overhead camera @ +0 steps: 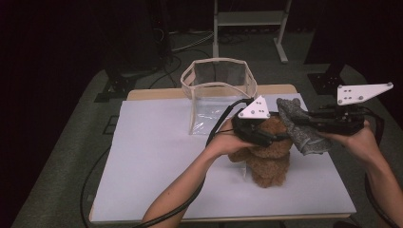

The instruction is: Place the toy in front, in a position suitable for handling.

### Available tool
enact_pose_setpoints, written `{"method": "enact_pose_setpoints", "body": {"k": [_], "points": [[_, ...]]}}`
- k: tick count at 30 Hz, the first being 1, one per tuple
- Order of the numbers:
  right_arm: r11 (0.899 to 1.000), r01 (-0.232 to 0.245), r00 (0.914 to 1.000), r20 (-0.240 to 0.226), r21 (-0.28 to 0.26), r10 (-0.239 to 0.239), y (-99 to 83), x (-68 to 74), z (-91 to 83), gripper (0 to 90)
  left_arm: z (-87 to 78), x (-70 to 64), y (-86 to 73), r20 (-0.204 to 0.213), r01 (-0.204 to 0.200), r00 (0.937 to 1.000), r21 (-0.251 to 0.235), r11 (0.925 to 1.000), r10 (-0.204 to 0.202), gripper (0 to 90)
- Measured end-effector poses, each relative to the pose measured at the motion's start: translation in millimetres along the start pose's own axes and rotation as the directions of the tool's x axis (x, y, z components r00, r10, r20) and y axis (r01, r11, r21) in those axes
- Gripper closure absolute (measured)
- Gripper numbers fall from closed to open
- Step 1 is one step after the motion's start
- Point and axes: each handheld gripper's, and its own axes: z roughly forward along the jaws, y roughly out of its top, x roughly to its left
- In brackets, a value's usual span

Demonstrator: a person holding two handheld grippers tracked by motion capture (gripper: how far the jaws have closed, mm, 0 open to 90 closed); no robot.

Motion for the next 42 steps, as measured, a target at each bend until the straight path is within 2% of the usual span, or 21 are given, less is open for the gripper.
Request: {"method": "enact_pose_setpoints", "body": {"k": [2,3,4,5,6,8,10,14,18,20,25,27,28,29,30,35,37,41,42], "points": [[1.000,0.022,0.9997,-0.003,0.003,-0.022,7.8,2.1,1.2,81.8,0.6,-1.2,1.5,-0.012,-0.027,0.9996,-0.021,0.9994,0.026,36.9],[1.000,0.022,0.9997,-0.003,0.003,-0.022,7.8,2.1,1.2,81.8,0.6,-1.2,1.5,-0.012,-0.027,0.9996,-0.021,0.9994,0.026,37.0],[1.000,0.029,0.9996,-0.001,0.007,-0.029,11.3,2.6,1.2,81.7,0.5,-2.7,2.7,-0.026,-0.049,0.9985,-0.034,0.9982,0.048,37.4],[0.999,0.037,0.9993,0.005,0.010,-0.037,15.6,1.6,-0.1,81.7,0.3,-4.4,4.4,-0.057,-0.086,0.9948,-0.024,0.9960,0.085,37.9],[0.999,0.037,0.9993,0.005,0.010,-0.037,15.6,1.6,-0.1,81.7,0.3,-4.4,4.4,-0.057,-0.086,0.9948,-0.024,0.9960,0.085,38.0],[0.999,0.036,0.9992,0.015,0.020,-0.037,15.1,0.4,-2.1,81.7,1.1,-7.4,3.8,-0.049,-0.135,0.9898,-0.016,0.9908,0.134,37.4],[0.999,0.038,0.9990,0.020,0.026,-0.039,13.3,1.3,-2.1,81.6,2.4,-10.1,4.6,-0.051,-0.148,0.9878,-0.015,0.9889,0.147,37.3],[0.998,0.050,0.9984,0.025,0.027,-0.051,14.1,5.3,-3.2,81.5,4.0,-12.1,7.7,-0.040,-0.128,0.9910,-0.013,0.9916,0.128,36.3],[0.997,0.070,0.9972,0.022,0.028,-0.071,18.4,10.3,-5.8,81.3,3.1,-12.8,11.5,-0.028,-0.127,0.9915,-0.005,0.9919,0.127,36.2],[0.996,0.090,0.9959,0.012,0.029,-0.090,21.9,13.8,-5.7,81.2,3.6,-12.8,13.6,-0.019,-0.108,0.9940,-0.002,0.9941,0.108,35.9],[0.990,0.114,0.9934,0.004,0.081,-0.115,24.1,15.2,1.0,81.5,2.3,-11.4,13.3,-0.004,-0.085,0.9964,0.034,0.9958,0.085,35.3],[0.986,0.116,0.9932,-0.004,0.116,-0.116,19.7,13.3,6.2,81.8,2.1,-11.3,10.3,-0.007,-0.090,0.9959,0.045,0.9949,0.091,35.3],[0.985,0.116,0.9932,0.001,0.128,-0.117,18.8,13.2,7.6,81.9,1.5,-11.2,4.7,-0.024,-0.084,0.9961,0.043,0.9955,0.085,35.9],[0.985,0.116,0.9932,0.001,0.128,-0.117,18.8,13.2,7.6,81.9,1.5,-11.2,4.7,-0.024,-0.084,0.9961,0.043,0.9955,0.085,37.1],[0.982,0.114,0.9930,0.015,0.151,-0.117,17.8,12.7,11.4,81.9,0.0,-10.2,1.8,-0.031,-0.069,0.9970,0.038,0.9969,0.070,37.9],[0.983,0.108,0.9937,0.012,0.149,-0.111,18.9,10.3,13.6,81.9,-7.4,-9.2,1.6,-0.041,-0.037,0.9984,0.029,0.9989,0.038,38.1],[0.983,0.108,0.9937,0.014,0.147,-0.111,20.4,9.9,13.0,81.9,-12.5,-6.8,0.2,-0.035,-0.030,0.9989,0.003,0.9995,0.030,37.9],[0.984,0.100,0.9936,0.037,0.148,-0.107,18.3,6.5,12.1,81.9,-16.4,-6.6,-4.7,-0.058,-0.045,0.9974,-0.016,0.9989,0.043,32.9],[0.984,0.095,0.9941,0.037,0.147,-0.102,17.8,5.4,13.0,81.9,-17.5,-8.9,-7.5,-0.081,-0.071,0.9943,-0.012,0.9974,0.069,29.7]]}}
